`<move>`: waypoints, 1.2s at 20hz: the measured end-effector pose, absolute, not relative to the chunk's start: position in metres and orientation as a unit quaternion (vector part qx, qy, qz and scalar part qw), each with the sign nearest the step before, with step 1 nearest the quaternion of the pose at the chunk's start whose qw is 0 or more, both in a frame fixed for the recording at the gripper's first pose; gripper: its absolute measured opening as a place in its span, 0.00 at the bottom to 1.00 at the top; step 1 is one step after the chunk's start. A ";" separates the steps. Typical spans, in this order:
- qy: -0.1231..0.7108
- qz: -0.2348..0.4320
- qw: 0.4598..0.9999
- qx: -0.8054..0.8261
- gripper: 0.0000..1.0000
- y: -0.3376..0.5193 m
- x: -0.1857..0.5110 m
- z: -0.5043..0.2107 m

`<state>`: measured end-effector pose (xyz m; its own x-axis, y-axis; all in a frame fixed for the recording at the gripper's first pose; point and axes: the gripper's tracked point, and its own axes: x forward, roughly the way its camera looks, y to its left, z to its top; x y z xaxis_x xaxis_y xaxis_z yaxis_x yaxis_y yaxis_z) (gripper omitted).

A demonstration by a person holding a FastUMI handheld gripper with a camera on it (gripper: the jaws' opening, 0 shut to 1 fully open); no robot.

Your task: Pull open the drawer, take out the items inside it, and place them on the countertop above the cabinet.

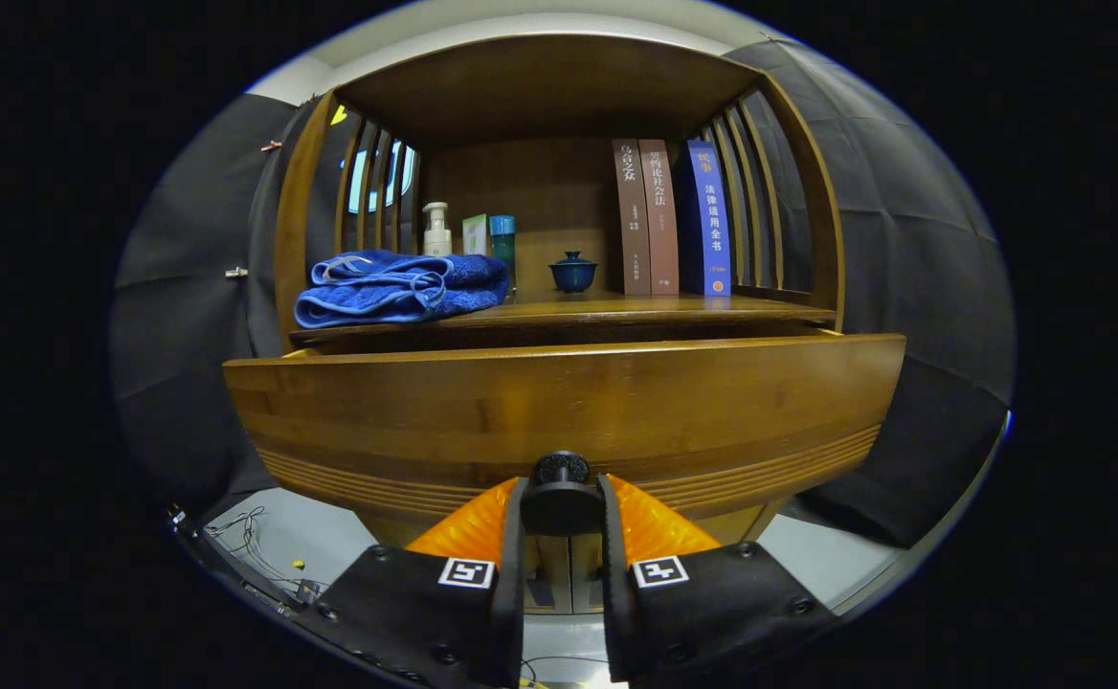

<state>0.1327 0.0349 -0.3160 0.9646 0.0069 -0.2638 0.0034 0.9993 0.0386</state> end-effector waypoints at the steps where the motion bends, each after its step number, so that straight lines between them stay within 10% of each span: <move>1: 0.134 0.002 0.991 0.018 0.38 0.034 0.126 -0.316; 22: 0.141 0.004 0.989 0.034 0.38 0.037 0.058 -0.320; 24: 0.140 0.006 0.989 0.039 0.52 0.038 0.056 -0.316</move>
